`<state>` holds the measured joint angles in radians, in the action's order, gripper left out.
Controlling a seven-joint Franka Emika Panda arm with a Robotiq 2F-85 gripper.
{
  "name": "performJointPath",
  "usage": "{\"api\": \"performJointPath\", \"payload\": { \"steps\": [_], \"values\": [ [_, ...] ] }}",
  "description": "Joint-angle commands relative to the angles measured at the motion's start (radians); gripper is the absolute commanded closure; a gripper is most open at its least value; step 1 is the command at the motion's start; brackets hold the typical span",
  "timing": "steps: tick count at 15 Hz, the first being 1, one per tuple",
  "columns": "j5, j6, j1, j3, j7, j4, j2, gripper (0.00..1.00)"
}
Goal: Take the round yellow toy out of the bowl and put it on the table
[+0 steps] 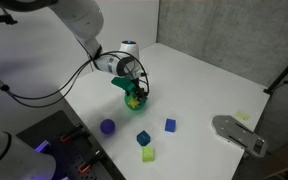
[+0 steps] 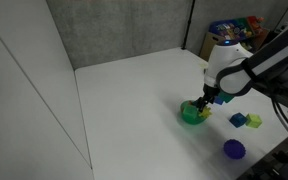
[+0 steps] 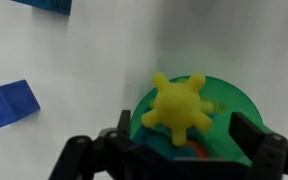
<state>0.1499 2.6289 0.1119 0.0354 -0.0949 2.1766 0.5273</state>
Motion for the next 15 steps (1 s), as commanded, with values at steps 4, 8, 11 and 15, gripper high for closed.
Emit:
{"api": "performJointPath", "payload": {
  "steps": [4, 8, 11, 15],
  "values": [
    [0.033, 0.014, 0.031, 0.021, -0.016, 0.002, 0.035, 0.0],
    [0.042, 0.018, 0.043, 0.032, -0.02, 0.003, 0.041, 0.34],
    [0.034, 0.011, 0.041, 0.032, -0.018, 0.003, 0.03, 0.59],
    [0.007, -0.016, 0.022, 0.012, -0.001, 0.011, -0.017, 0.81]
  ]
}}
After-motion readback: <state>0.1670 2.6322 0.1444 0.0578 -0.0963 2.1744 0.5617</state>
